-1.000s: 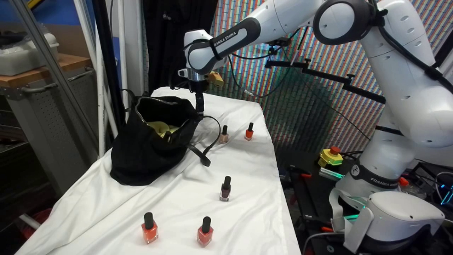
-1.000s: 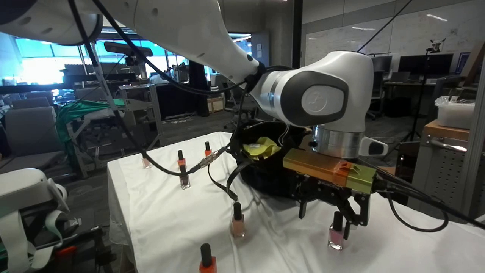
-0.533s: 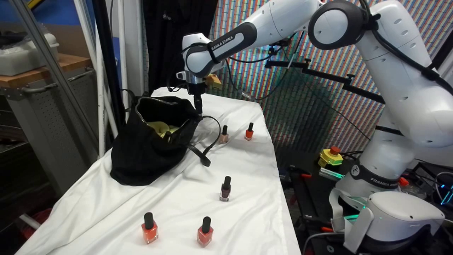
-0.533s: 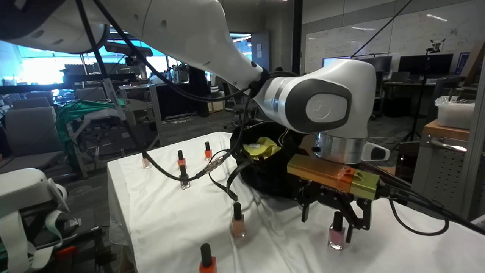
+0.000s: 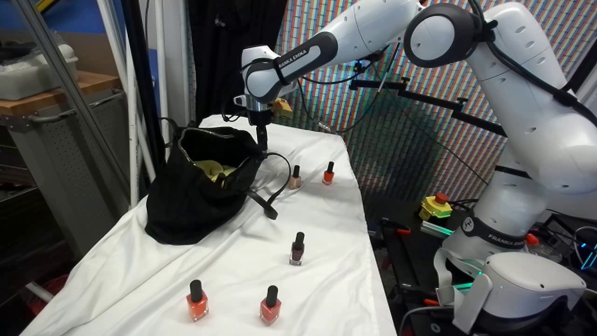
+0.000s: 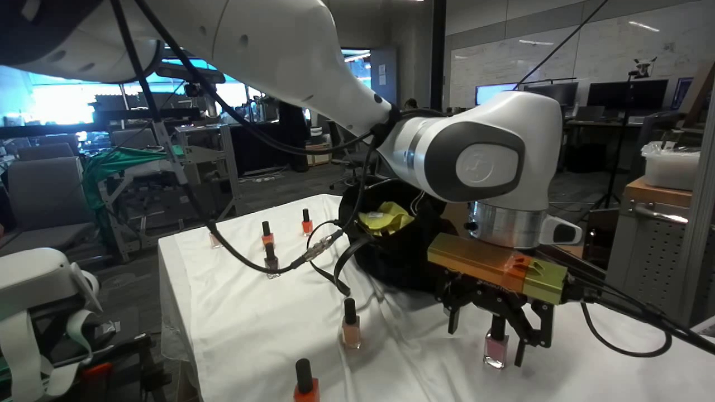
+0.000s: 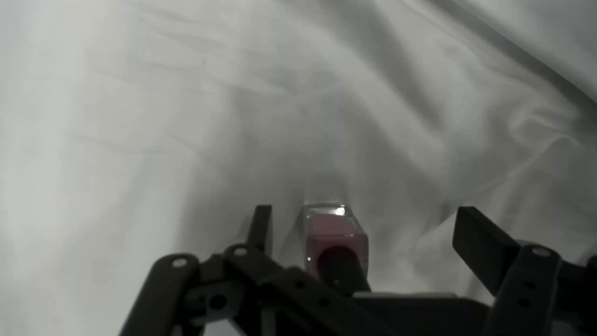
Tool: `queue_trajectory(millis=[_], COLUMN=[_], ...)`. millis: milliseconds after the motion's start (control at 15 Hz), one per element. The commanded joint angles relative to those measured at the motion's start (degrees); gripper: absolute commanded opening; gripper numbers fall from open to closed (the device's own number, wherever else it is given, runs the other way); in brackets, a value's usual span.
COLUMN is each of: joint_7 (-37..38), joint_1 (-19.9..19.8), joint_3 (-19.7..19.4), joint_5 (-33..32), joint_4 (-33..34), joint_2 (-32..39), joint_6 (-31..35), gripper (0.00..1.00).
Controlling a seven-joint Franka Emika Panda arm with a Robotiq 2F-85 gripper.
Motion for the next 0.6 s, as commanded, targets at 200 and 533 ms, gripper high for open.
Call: queue_trajectory(millis=[200, 533], joint_7=[-1.1, -1.1], joint_1=[-0.7, -0.6], joint_3=[0.9, 0.7], joint_5=[0.1, -0.1], joint_4=[3.7, 4.2], joint_2=[2.8, 3.0], joint_6=[-0.9, -1.2], gripper=[1.00, 1.00])
